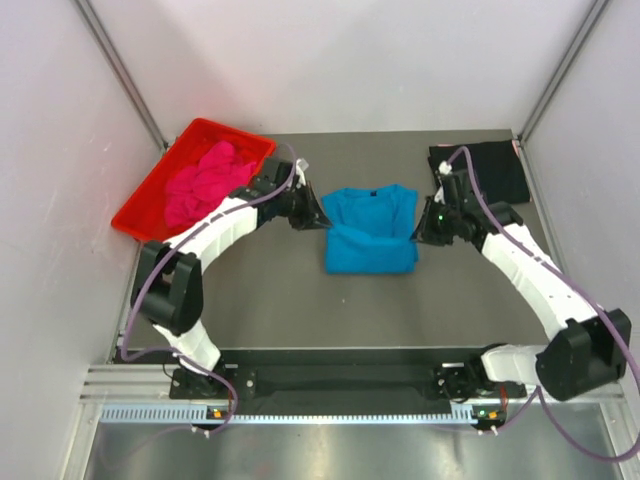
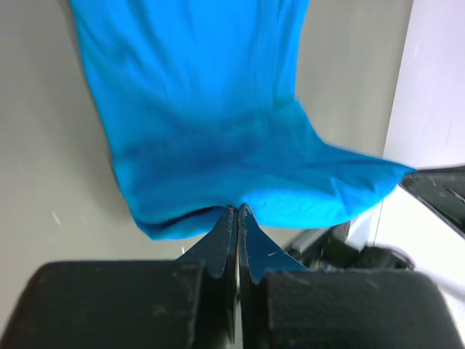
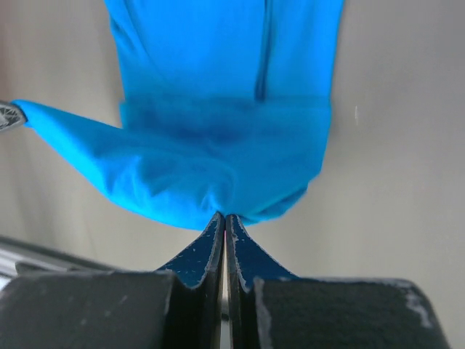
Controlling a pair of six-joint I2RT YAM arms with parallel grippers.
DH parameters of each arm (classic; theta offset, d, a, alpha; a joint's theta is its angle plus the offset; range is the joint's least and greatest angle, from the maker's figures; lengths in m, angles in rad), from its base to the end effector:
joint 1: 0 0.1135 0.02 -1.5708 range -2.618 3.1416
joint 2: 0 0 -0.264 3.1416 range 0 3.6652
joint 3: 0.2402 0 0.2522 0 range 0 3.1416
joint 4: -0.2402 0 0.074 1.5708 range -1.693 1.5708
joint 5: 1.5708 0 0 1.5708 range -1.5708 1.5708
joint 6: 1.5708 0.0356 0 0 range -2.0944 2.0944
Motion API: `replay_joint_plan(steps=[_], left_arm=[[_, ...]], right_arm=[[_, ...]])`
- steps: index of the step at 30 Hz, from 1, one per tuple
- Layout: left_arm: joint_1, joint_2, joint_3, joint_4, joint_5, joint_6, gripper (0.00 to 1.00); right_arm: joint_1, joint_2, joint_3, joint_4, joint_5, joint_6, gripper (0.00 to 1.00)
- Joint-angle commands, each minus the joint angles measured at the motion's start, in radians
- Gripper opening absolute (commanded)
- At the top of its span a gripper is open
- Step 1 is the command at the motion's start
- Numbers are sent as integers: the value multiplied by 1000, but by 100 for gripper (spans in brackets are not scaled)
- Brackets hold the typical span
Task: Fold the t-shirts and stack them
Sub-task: Fold the tshirt
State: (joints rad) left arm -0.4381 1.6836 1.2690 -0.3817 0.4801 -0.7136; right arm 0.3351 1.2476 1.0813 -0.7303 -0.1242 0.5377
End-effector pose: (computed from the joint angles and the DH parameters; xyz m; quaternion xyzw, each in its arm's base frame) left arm 0.3298 -0.1727 0.2566 -0.0346 0.9032 -0.3844 0.1878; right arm 0.2402 0.0883 0.2970 0.0748 0.9391 0.1926 0.2744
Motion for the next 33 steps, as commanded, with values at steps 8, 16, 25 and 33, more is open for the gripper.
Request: replay_joint_plan(steps=[8,16,25,33], left_arm=[[127,240,285,212,141,22,0],[162,470,457,428,239,-78,0],[187,729,696,418,200,-93,1],[225,820,819,448,213,-133,6]], right_arm=[[-99,303,356,25,0,-114,0],[-140,555,528,97,-74,-179,0],[-182,799,660,193,-75,-182,3],[-212,833,678,305,-84,-163,27]])
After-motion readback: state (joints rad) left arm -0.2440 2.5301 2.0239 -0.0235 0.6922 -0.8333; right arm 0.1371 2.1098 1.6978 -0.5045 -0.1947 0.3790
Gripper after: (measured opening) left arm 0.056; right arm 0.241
